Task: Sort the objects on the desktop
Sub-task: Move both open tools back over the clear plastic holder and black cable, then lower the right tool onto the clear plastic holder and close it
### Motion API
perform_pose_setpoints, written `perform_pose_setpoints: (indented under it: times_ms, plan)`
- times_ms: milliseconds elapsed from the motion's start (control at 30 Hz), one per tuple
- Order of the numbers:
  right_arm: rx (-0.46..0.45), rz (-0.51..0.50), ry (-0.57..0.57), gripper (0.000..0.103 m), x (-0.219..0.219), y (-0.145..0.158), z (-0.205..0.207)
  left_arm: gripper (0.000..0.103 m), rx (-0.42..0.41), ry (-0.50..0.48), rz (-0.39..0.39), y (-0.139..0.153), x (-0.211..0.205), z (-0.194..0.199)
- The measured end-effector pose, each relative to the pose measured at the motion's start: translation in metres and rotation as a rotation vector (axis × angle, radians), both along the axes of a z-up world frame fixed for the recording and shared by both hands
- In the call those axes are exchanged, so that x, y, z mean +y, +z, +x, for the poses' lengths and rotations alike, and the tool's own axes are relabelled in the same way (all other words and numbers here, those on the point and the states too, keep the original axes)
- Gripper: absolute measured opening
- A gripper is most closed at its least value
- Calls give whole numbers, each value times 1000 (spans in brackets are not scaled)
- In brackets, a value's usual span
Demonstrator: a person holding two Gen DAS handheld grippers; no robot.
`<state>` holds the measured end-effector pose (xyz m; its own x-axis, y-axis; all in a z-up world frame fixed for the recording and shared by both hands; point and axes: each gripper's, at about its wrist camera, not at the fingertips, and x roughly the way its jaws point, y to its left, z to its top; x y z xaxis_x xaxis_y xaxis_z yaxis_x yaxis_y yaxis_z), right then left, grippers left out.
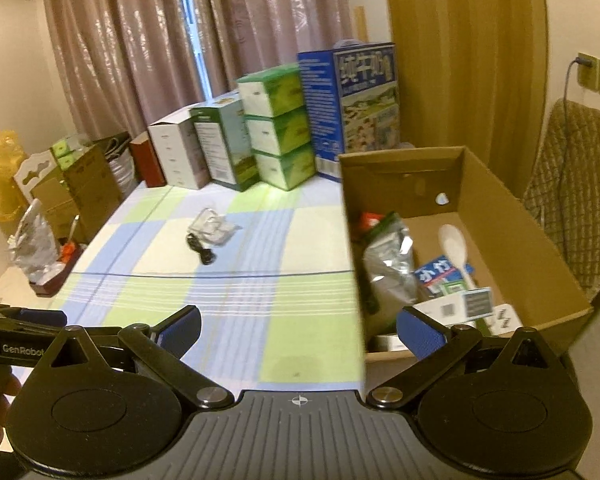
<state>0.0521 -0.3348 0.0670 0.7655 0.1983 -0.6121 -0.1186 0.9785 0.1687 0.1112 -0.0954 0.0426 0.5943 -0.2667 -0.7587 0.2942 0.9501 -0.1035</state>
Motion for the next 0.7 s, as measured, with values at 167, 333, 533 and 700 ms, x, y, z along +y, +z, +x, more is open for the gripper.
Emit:
perform_pose_setpoints:
  times_ms: [167,333,533,700]
  plan:
    - [-3,5,56,101,23,-4,8,102,-5,35,17,-4,30,6]
    - [-4,-5,115,101,42,-14,28,102,-5,72,32,-10,55,21]
    - [-1,-26,189,101,62,-31,77,102,-17,67,38,-21,61,59]
    - [-5,-27,231,93,71,-50,136,102,-20,52,35,-43,53,103]
